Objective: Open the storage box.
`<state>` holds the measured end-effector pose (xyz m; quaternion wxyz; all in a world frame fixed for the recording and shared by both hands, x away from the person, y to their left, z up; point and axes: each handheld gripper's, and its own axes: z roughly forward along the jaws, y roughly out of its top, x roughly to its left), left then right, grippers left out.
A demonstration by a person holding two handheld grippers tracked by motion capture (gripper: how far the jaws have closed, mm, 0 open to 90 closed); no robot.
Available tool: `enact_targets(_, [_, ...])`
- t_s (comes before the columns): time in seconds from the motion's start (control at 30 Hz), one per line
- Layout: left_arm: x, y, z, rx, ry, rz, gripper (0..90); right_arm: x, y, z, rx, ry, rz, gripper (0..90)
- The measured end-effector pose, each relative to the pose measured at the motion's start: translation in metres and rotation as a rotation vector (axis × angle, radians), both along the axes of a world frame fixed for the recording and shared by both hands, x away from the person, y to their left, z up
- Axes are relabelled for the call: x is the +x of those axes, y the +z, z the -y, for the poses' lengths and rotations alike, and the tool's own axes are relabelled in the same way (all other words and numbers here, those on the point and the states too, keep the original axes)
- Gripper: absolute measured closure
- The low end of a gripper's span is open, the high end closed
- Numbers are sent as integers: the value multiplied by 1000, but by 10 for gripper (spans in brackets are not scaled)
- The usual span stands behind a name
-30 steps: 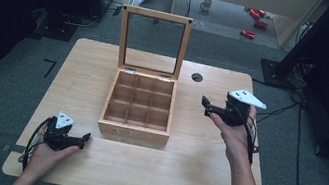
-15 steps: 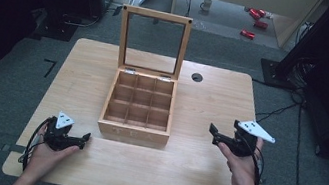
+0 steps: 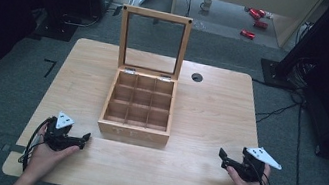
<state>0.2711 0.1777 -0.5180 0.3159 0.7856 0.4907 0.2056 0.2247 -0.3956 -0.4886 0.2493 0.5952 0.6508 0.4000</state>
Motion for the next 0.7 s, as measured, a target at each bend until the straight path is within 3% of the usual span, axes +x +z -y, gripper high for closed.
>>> enact_targets(0.2, [0,0,0,0,1,0,87,-5,-20,9,-111,-30,-47,67])
enact_targets(0.37, [0,0,0,0,1,0,87,-8,-24,11,-116,-40,-72,66])
enact_targets(0.57, [0,0,0,0,1,0,87,-7,-34,5,-197,-36,-140,64])
enact_targets(0.7, [0,0,0,0,1,0,87,-7,-35,4,-196,-37,-138,66])
